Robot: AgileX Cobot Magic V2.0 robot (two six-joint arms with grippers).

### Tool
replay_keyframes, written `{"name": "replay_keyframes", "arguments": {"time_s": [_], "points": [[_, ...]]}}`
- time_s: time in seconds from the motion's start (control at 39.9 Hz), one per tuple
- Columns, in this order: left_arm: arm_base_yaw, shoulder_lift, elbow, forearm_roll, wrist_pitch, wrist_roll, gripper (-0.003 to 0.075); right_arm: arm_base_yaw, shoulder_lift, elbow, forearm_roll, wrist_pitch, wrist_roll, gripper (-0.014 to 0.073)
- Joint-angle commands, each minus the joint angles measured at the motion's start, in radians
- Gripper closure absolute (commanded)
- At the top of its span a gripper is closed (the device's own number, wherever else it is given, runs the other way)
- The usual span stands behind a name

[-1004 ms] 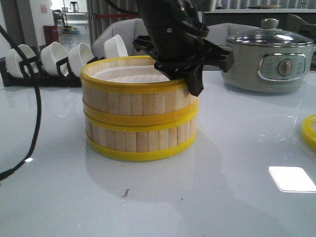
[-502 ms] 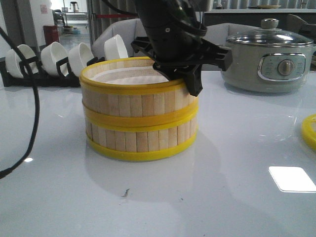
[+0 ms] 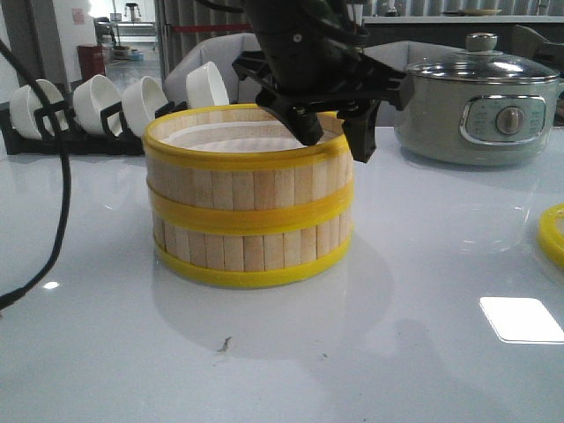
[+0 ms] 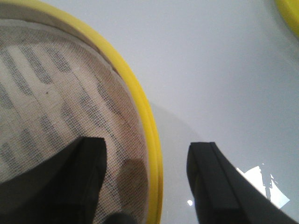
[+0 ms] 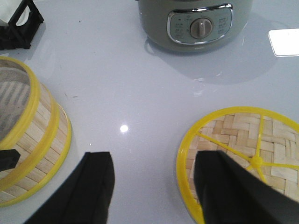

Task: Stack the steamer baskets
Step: 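Lower the basket onto the middle basket and open the left gripper, then raise the left gripper away from the stacked baskets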

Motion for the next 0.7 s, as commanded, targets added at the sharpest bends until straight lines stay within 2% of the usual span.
{"name": "replay_keyframes", "arguments": {"time_s": [0.0, 0.08, 0.18, 0.25, 0.33, 0.58, 0.68], "points": [[0.005, -0.101, -0.046, 0.003, -0.036, 0.002, 0.0289, -0.006, -0.009, -0.038, 0.013, -0.069, -0.006, 0.0100], [0.020, -0.128, -0.078, 0.003, -0.004, 0.002, 0.0403, -0.006, -0.009, -0.038, 0.013, -0.069, -0.006, 0.0100], [0.068, -0.183, -0.105, 0.001, -0.008, 0.002, 0.0650, -0.006, -0.009, -0.038, 0.013, -0.069, -0.006, 0.0100], [0.122, -0.243, -0.115, -0.001, -0.036, 0.002, 0.0608, -0.006, -0.009, -0.038, 0.013, -0.069, -0.006, 0.0100], [0.192, -0.302, -0.115, -0.001, -0.045, 0.002, 0.0624, -0.006, -0.009, -0.038, 0.013, -0.069, -0.006, 0.0100], [0.521, -0.505, -0.111, -0.001, 0.033, 0.002, 0.0626, -0.006, -0.009, -0.038, 0.013, -0.068, -0.006, 0.0100], [0.631, -0.595, -0.063, -0.007, 0.028, 0.002, 0.0627, -0.006, -0.009, -0.038, 0.013, -0.067, -0.006, 0.0100]]}}
